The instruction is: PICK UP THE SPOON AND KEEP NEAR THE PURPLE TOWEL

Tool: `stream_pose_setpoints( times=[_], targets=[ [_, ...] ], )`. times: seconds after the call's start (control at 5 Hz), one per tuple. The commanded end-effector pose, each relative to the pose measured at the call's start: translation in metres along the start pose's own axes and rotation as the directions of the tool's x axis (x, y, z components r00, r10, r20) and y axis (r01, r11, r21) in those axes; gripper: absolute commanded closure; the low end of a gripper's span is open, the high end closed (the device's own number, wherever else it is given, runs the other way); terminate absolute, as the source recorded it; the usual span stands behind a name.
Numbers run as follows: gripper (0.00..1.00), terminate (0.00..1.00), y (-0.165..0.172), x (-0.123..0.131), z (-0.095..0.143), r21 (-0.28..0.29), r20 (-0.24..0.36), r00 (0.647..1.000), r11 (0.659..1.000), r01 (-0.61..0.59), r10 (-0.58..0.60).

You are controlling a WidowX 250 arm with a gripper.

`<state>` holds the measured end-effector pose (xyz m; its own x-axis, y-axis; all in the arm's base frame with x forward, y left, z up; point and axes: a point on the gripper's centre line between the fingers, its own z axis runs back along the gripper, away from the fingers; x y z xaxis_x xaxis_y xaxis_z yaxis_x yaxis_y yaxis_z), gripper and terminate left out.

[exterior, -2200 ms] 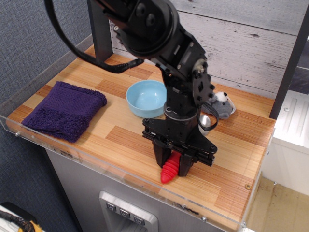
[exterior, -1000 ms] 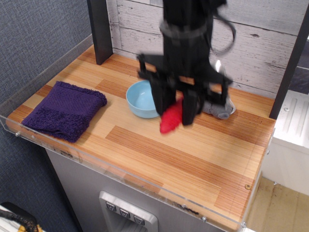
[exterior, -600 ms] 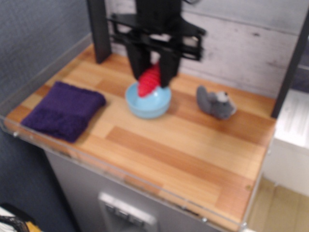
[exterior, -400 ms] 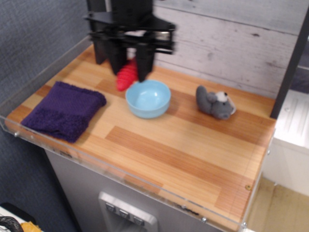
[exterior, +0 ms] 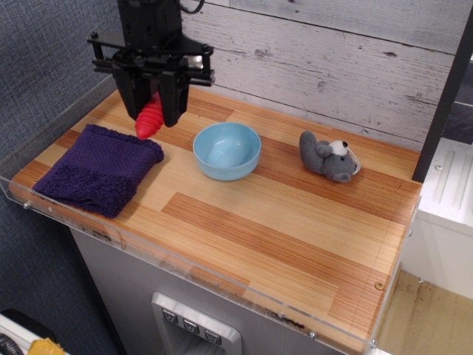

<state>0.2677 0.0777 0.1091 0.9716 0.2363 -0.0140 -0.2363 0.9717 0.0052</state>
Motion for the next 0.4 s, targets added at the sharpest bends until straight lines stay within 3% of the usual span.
stream_pose_setpoints(
  times=[0.0,0.2],
  targets=[
    [1.0,0.0,0.032,0.014,-0.037,0.032,-0.053,0.996,0.997,-0.071,0.072],
    [1.0,0.0,0.034,0.015,-0.061,0.043,-0.1,0.992,0.997,-0.071,0.075]
  ],
)
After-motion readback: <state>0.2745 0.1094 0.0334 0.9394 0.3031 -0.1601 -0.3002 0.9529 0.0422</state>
